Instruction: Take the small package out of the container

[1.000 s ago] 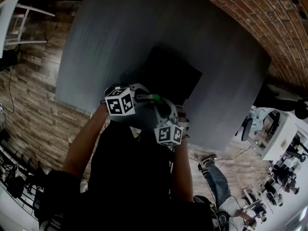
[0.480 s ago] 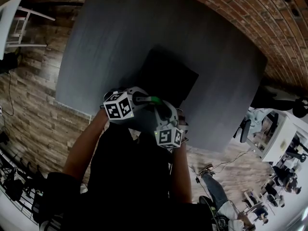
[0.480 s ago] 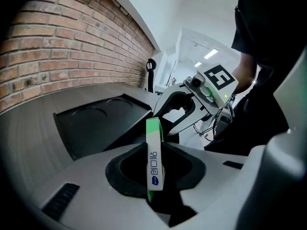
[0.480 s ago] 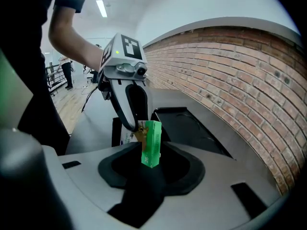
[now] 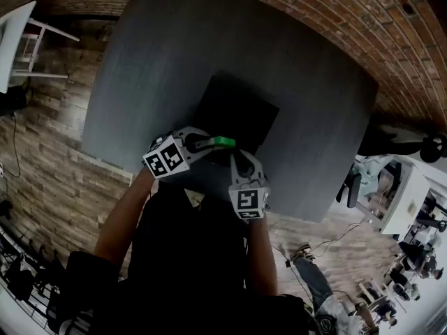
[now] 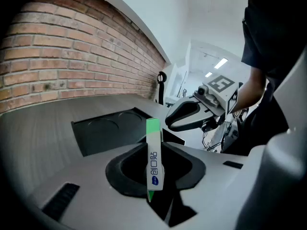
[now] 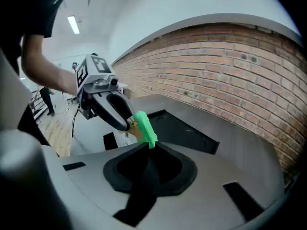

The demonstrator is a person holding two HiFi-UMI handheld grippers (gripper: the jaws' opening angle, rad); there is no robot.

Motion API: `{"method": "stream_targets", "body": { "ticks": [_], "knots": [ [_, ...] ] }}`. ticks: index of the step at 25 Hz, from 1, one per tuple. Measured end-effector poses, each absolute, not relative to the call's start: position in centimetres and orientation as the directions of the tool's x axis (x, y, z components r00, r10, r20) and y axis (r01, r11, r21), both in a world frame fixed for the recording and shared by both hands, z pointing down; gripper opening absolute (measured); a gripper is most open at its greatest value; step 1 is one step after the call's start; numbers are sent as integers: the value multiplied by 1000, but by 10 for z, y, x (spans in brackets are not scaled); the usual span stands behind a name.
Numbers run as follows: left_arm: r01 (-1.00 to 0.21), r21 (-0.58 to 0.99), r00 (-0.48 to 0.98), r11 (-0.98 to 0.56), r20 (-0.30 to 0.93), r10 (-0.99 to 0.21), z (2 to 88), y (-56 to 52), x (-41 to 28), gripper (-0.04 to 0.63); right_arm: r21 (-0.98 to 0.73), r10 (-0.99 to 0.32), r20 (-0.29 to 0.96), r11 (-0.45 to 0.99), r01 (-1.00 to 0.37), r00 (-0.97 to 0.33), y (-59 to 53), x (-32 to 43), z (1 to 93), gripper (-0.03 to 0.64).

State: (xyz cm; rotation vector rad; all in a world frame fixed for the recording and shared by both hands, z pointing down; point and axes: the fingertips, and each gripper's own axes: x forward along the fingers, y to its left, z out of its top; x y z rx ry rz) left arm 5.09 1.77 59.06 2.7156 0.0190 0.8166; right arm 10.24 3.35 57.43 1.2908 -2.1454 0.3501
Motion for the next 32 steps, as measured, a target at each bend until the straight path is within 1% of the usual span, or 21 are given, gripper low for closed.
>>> {"method": "stream_targets", "body": {
  "ticks": [3,7,12,17,21,27,32],
  "knots": [
    [-139,311,878,-940,479,28,571,14,51,107,20,-747,586,401,-916,-314,36,110,561,45],
    [-251,349,911,-903,402,-98,543,7,40,107,-67,-789,558,265,-962,-256,42,117,549,34],
    [-352,285,900,-891,364,-239,509,5,20,107,-110,-827,533,145,-983,-182,51,115,530,25],
    [-401,252,899,-881,290,-327,471,9,0,107,-143,-857,497,72,-987,-135,58,102,509,25],
    [-435,226,891,-871,246,-381,447,13,-17,107,-153,-881,466,16,-988,-86,64,92,489,25],
    [-434,222,900,-873,139,-412,408,23,-43,107,-131,-921,391,-55,-990,0,73,76,449,25],
    [-438,188,899,-879,115,-424,383,38,-52,107,-114,-942,333,-81,-990,39,85,69,413,25]
  ]
}}
